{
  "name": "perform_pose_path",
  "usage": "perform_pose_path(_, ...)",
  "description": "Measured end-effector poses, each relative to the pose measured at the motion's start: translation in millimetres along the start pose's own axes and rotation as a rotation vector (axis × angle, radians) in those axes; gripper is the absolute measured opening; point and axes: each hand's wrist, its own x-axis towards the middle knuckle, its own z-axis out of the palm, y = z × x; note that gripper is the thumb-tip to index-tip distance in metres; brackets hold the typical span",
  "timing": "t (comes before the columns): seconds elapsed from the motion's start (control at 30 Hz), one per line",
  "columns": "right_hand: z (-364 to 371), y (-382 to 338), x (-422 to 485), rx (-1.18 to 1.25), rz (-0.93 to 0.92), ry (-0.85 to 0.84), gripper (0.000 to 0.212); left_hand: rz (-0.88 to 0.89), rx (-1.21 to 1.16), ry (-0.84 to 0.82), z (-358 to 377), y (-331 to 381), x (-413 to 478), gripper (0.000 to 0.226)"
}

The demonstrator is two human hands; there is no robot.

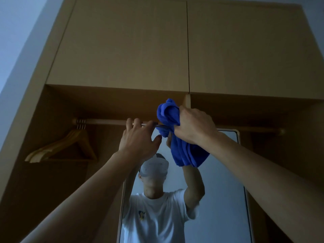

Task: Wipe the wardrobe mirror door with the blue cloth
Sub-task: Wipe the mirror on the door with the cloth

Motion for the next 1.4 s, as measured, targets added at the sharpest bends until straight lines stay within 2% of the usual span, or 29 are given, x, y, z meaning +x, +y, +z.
perform_pose_path(0.37, -12.1, 72.2, -22.5, -0.126, 0.230, -0.014, 0.023, 0.016, -0.102, 0.025, -8.6, -12.8, -6.9, 0.064)
perform_pose_path(0.6, -4.5, 24.6, -10.2, -0.065, 0.132, -0.024, 0.023, -0.014, -0.155, 0.017, -9.4, -11.8, -6.3, 0.066)
perform_pose_path(0.73, 2.7, -16.3, 2.9, 0.002, 0.085, -0.026, 0.024, -0.060, -0.272, 0.052, -11.0, -23.8, -9.0, 0.073)
perform_pose_path(0.93, 14.7, -64.7, 17.5, 0.063, 0.005, -0.009, 0.027, -0.036, -0.425, 0.034, -13.2, -29.6, -11.2, 0.046)
perform_pose_path(1.13, 10.9, -44.9, 11.4, 0.094, 0.009, -0.034, 0.020, -0.019, -0.449, 0.000, -13.0, -34.2, -14.7, 0.067)
perform_pose_path(1.27, 3.5, -17.0, 1.6, 0.031, 0.094, -0.041, 0.016, -0.077, -0.470, -0.059, -7.4, -37.0, -28.6, 0.085)
perform_pose_path(1.4, 0.4, -5.8, -1.3, 0.011, 0.137, -0.047, 0.016, -0.125, -0.613, -0.014, -2.2, -35.0, -50.5, 0.086)
